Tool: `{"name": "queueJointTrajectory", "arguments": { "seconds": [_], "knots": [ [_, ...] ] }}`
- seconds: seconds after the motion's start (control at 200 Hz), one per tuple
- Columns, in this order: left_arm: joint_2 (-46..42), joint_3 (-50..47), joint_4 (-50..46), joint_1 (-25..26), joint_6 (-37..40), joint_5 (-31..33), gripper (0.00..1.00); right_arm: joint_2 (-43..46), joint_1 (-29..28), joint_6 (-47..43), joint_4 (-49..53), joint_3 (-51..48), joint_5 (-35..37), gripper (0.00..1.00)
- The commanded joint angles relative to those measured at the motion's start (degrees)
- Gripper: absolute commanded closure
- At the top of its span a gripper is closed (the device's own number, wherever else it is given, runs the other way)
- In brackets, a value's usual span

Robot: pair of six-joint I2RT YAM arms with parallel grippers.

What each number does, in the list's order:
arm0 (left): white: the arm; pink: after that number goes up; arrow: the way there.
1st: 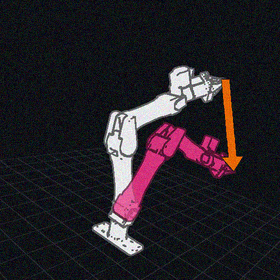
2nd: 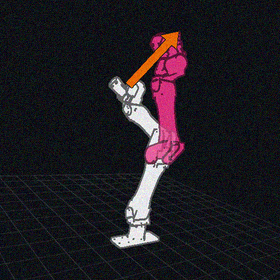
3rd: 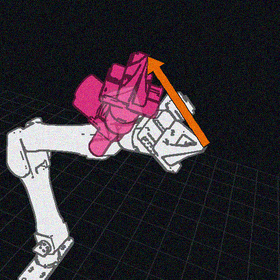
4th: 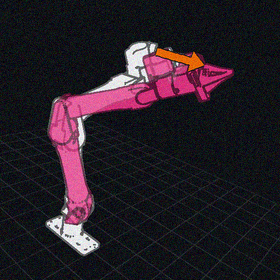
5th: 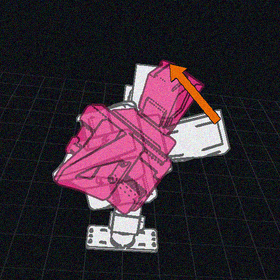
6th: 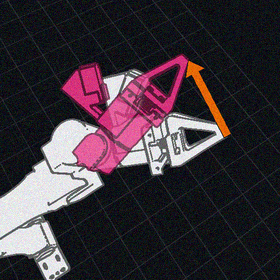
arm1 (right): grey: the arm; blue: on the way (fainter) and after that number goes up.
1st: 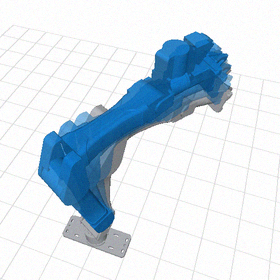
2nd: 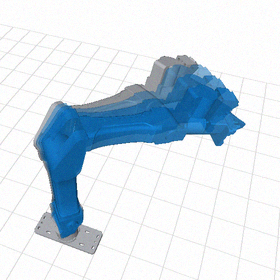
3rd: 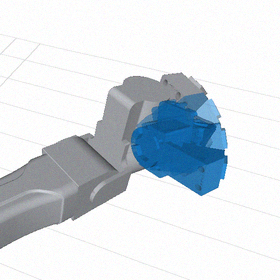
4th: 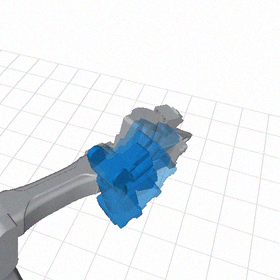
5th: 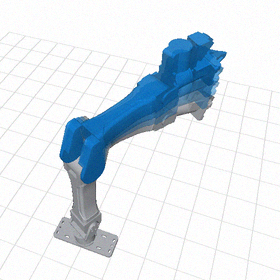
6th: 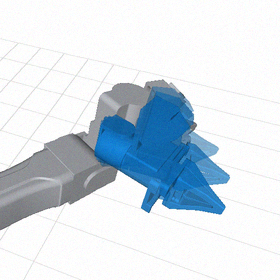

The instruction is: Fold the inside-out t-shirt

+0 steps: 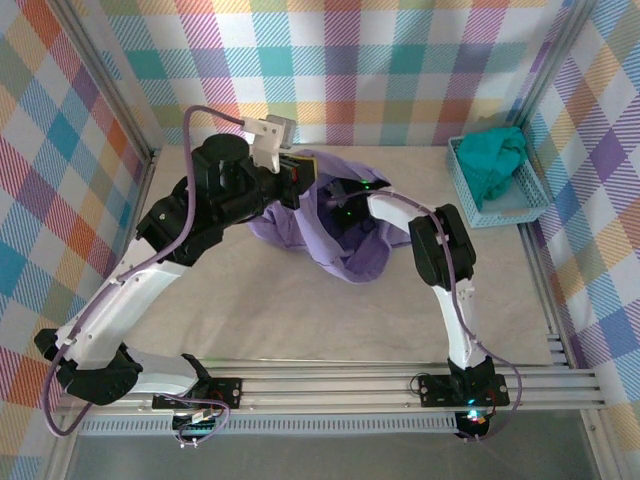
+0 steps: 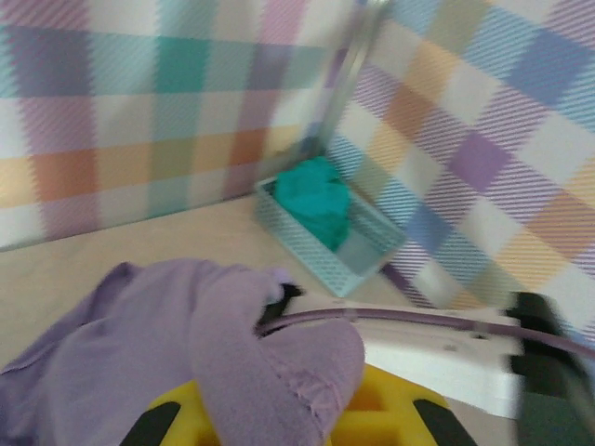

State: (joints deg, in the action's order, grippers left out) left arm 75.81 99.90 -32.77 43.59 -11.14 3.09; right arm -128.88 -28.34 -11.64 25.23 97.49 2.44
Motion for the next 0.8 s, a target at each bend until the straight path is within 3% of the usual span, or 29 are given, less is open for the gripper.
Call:
{"name": "queueJointTrajectory", "arguments": {
  "seconds": [0.0, 0.18, 0.28, 0.435, 0.605, 0.695, 0.795],
  "knots": [
    [2.3, -2.1, 2.3, -4.2, -1.4, 9.5, 1.0, 8.2, 0.5, -0.4, -1.8, -5.2, -6.6, 1.0],
    [10.9, -2.7, 2.1, -16.8, -7.1, 3.9, 1.0, 19.7, 0.2, 0.8, -9.5, -16.6, -17.8, 1.0],
    [14.8, -2.9, 2.0, -23.7, -9.6, 1.3, 1.0, 25.2, 0.3, -0.1, -12.0, -22.9, -18.8, 1.0],
    [16.7, -5.9, 4.2, -30.6, -12.4, -0.2, 1.0, 30.1, 0.3, -3.1, -12.6, -27.6, -20.0, 1.0],
    [16.6, -8.3, 6.2, -35.6, -14.2, -3.1, 1.0, 29.0, 0.2, -4.9, -10.2, -27.2, -17.4, 1.0],
    [16.7, -9.3, 7.0, -35.8, -13.8, -3.8, 1.0, 29.0, 0.0, -4.2, -12.2, -26.9, -19.5, 1.0],
    [18.4, -10.6, 9.4, -35.3, -14.6, -9.4, 1.0, 28.2, -1.2, -3.8, -14.5, -24.3, -22.0, 1.0]
  ]
}}
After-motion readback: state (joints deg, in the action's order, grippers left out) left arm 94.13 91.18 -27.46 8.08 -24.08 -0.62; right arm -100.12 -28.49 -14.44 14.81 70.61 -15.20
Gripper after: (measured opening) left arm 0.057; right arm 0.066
